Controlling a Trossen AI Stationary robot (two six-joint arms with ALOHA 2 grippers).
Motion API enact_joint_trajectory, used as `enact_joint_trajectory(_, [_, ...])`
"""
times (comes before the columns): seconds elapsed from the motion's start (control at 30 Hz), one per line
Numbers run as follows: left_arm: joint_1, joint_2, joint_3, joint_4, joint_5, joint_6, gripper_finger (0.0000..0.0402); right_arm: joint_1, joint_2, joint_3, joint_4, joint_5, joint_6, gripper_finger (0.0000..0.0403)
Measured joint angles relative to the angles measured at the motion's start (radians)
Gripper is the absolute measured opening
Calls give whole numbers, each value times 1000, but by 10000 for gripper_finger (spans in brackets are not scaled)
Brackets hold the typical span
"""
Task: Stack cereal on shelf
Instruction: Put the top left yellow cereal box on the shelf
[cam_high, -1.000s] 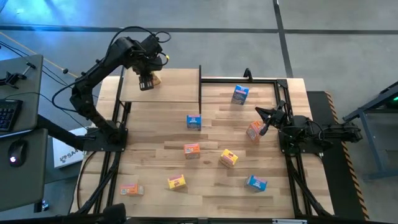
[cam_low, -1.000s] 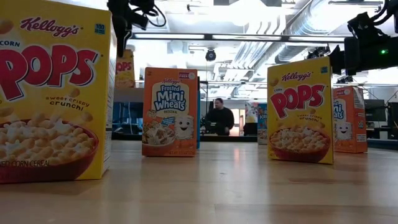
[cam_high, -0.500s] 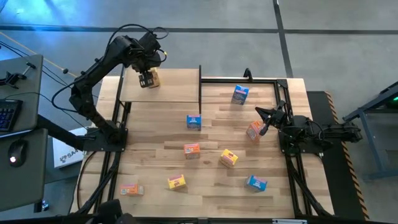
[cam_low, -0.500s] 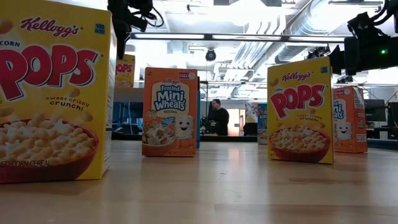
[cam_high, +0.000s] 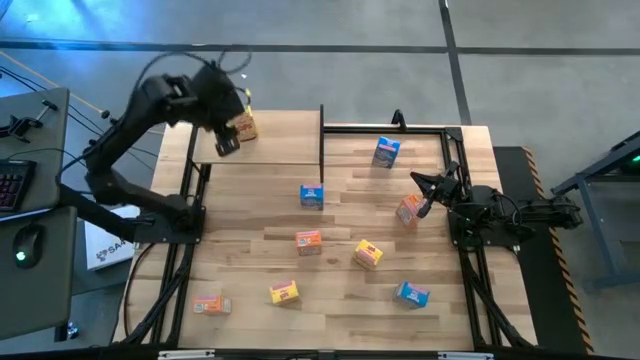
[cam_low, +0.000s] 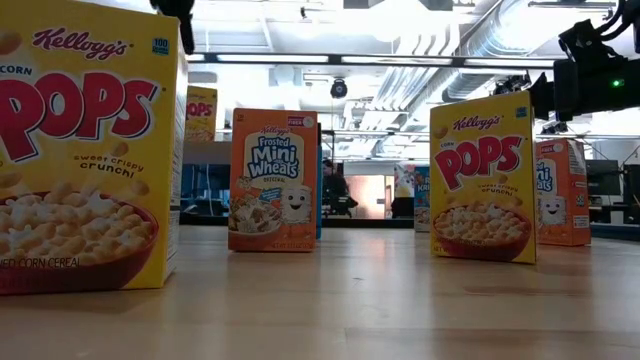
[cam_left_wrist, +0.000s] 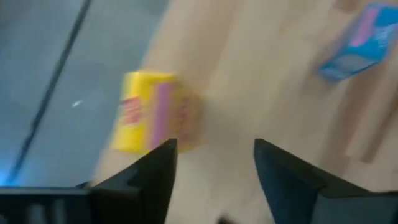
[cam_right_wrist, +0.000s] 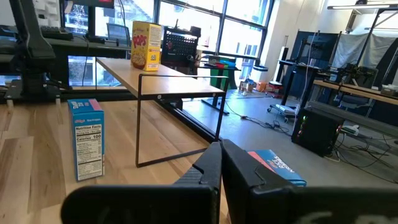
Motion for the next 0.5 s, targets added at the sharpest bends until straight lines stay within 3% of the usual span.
enact_joint_trajectory(0.23, [-101,-147,-430,282,-68,-121,75,0,0,0,0,0,0,0])
enact_joint_trajectory(0.37, [-112,-218,-643,476,-191,-183,25,0,0,0,0,0,0,0])
enact_joint_trajectory(0.5, [-93,-267,-774,615,-307,-233,3,0,0,0,0,0,0,0])
